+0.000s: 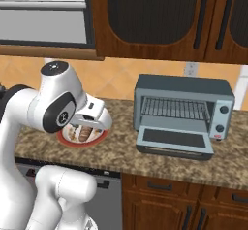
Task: Pick up the kebab skewer and baguette bread, and place them inside the toaster oven. Close the toaster oven door and start by setting the timer.
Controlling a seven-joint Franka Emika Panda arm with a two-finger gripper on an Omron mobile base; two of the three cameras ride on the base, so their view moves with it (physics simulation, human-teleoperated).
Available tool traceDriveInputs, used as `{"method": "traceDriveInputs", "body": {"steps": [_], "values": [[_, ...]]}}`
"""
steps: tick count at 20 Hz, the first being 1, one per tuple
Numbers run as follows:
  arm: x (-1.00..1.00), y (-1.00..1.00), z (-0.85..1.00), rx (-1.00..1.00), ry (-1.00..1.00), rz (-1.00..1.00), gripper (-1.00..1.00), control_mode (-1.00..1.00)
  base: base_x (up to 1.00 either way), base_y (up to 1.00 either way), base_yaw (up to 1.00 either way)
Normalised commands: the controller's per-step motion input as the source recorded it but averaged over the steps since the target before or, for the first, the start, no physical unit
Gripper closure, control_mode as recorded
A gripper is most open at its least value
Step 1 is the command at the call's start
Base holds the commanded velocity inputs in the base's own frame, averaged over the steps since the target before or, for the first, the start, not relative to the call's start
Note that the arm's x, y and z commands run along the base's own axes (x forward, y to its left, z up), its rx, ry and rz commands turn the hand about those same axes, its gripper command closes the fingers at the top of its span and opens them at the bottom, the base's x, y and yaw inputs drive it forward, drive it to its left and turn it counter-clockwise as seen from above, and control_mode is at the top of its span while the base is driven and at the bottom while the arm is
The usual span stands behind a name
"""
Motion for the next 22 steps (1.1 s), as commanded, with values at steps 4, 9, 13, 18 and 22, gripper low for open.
{"method": "traceDriveInputs", "body": {"steps": [4, 9, 13, 18, 22], "values": [[0.00, 0.00, 0.00, 0.00, 0.00, 0.00, -1.00, 1.00, 0.31, -0.28, 0.00], [0.00, 0.00, 0.00, 0.00, 0.00, 0.00, -1.00, 1.00, 0.46, -0.23, 0.00], [0.00, 0.00, 0.00, 0.00, 0.00, 0.00, -1.00, 1.00, 0.13, -0.40, 0.00], [0.00, 0.00, 0.00, 0.00, 0.00, 0.00, -1.00, 1.00, 0.13, -0.24, 0.00], [0.00, 0.00, 0.00, 0.00, 0.00, 0.00, -1.00, 1.00, 0.18, -0.01, 0.00]]}}
